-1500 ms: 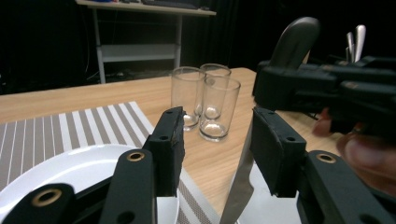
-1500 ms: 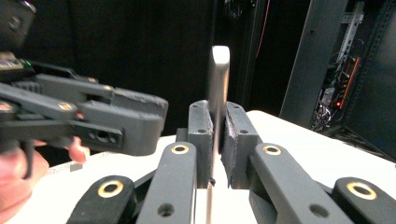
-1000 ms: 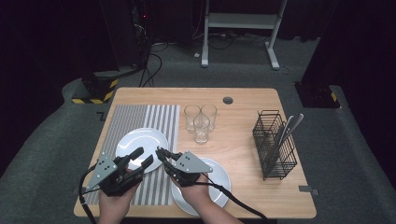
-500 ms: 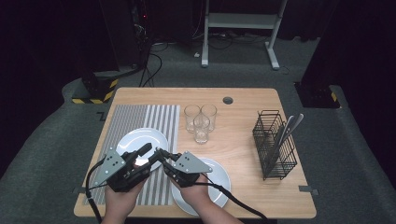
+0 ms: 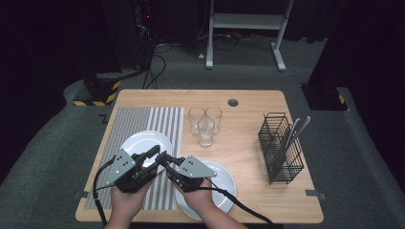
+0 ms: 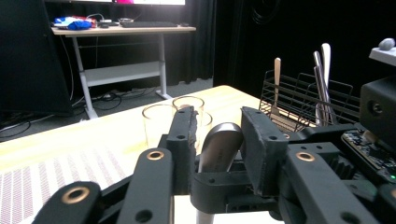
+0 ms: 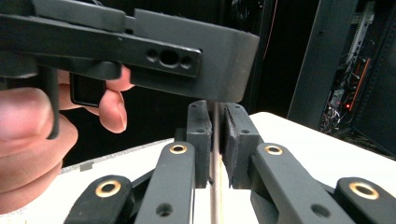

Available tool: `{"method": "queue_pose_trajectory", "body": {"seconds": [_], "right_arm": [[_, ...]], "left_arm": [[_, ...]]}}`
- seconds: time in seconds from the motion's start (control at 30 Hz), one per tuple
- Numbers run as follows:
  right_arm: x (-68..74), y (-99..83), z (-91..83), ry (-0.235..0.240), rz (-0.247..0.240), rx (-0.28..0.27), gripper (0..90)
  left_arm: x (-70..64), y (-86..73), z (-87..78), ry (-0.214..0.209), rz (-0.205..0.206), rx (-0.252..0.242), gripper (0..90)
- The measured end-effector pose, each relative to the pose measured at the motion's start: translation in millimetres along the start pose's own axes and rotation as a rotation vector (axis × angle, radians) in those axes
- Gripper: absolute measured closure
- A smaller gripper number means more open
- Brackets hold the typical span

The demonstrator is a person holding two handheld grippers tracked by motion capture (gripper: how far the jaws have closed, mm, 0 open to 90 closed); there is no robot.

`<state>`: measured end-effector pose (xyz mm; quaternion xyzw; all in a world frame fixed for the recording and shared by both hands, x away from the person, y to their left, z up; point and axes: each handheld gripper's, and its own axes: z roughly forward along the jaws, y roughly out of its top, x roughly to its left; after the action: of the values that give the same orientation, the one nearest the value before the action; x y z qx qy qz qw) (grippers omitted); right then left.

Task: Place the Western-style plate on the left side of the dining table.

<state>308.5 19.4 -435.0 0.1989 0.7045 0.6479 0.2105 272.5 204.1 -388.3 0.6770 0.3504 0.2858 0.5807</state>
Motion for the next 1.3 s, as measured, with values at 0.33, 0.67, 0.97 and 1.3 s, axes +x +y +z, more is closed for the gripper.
{"method": "queue_pose_trajectory", "body": {"seconds": [0.33,0.67,0.97,1.3], "right_arm": [[-3.4,-7.3,1.0,0.028,0.048,0.053,72.0],[-3.4,-16.0,6.7,0.046,0.063,0.097,72.5],[-2.6,-18.9,8.0,0.033,0.049,0.105,80.6],[-2.1,-19.8,8.4,0.037,0.051,0.100,80.2]], "left_arm": [[-0.8,0.6,-0.1,0.014,0.027,0.006,71.3],[3.5,-0.2,-3.6,0.020,0.014,0.006,71.5],[6.3,-6.9,-1.9,0.026,0.003,0.024,67.1],[3.0,-13.6,0.2,0.048,0.031,0.029,71.6]]}}
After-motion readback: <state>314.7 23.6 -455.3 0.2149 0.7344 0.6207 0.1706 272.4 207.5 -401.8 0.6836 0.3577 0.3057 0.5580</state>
